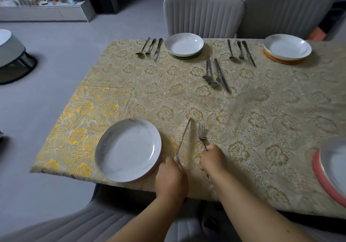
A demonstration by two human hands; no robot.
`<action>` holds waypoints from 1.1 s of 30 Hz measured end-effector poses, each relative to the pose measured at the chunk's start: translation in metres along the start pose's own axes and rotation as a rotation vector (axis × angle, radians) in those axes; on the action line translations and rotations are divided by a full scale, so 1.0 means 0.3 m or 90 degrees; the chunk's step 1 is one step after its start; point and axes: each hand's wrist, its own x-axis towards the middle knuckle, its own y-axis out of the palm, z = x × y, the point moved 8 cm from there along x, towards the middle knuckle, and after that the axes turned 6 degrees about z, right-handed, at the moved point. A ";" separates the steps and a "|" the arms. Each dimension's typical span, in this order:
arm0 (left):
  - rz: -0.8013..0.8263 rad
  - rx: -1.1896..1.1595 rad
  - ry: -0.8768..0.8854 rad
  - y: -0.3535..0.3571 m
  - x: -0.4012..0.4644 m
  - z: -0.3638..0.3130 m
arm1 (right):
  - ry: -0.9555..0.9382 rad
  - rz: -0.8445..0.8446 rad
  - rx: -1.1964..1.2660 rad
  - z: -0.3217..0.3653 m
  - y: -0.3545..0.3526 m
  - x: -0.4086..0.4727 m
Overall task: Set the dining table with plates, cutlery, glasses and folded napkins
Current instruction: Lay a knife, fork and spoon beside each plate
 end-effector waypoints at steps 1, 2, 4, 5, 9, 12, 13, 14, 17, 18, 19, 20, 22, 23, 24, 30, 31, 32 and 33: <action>0.011 0.016 -0.010 0.006 0.000 0.008 | 0.001 -0.001 0.005 -0.003 0.004 -0.001; 0.029 0.032 -0.020 0.016 0.002 0.018 | 0.003 -0.005 0.009 -0.006 0.005 -0.001; 0.047 0.061 -0.034 0.020 0.001 0.027 | 0.007 -0.017 0.024 -0.010 0.001 -0.005; 0.044 0.070 -0.036 0.015 0.002 0.028 | 0.008 -0.027 0.032 -0.011 -0.005 -0.008; 0.079 0.135 -0.037 0.019 0.008 0.023 | 0.020 -0.049 0.018 -0.009 -0.023 -0.019; 0.108 0.186 -0.022 0.032 0.014 0.011 | 0.019 -0.052 0.015 -0.003 -0.027 -0.019; 0.108 0.193 -0.018 0.033 0.018 0.002 | 0.017 -0.054 0.008 -0.002 -0.029 -0.019; 0.104 0.191 -0.014 0.032 0.024 -0.007 | 0.014 -0.056 0.001 -0.001 -0.031 -0.020; 0.083 0.158 0.015 0.035 0.046 -0.040 | -0.010 -0.076 -0.019 0.010 -0.041 -0.030; 0.082 0.161 0.035 0.043 0.051 -0.054 | -0.022 -0.082 -0.031 0.014 -0.041 -0.034; 0.085 0.162 0.054 0.053 0.052 -0.068 | -0.033 -0.087 -0.045 0.020 -0.040 -0.039; 0.088 0.156 0.068 0.061 0.054 -0.078 | -0.046 -0.092 -0.062 0.026 -0.037 -0.041; 0.090 0.137 0.079 0.070 0.056 -0.086 | -0.071 -0.100 -0.091 0.037 -0.030 -0.044; 0.088 0.128 0.078 0.070 0.058 -0.084 | -0.080 -0.099 -0.099 0.040 -0.024 -0.045; 0.087 0.122 0.076 0.068 0.059 -0.077 | -0.089 -0.097 -0.105 0.042 -0.017 -0.044; 0.076 0.149 0.100 0.057 0.066 -0.048 | -0.109 -0.075 -0.111 0.060 0.011 -0.058; 0.075 0.153 0.103 0.058 0.067 -0.047 | -0.112 -0.074 -0.113 0.060 0.012 -0.062; 0.076 0.157 0.107 0.061 0.068 -0.049 | -0.115 -0.075 -0.115 0.058 0.012 -0.064; 0.078 0.164 0.111 0.064 0.069 -0.051 | -0.120 -0.078 -0.115 0.057 0.009 -0.068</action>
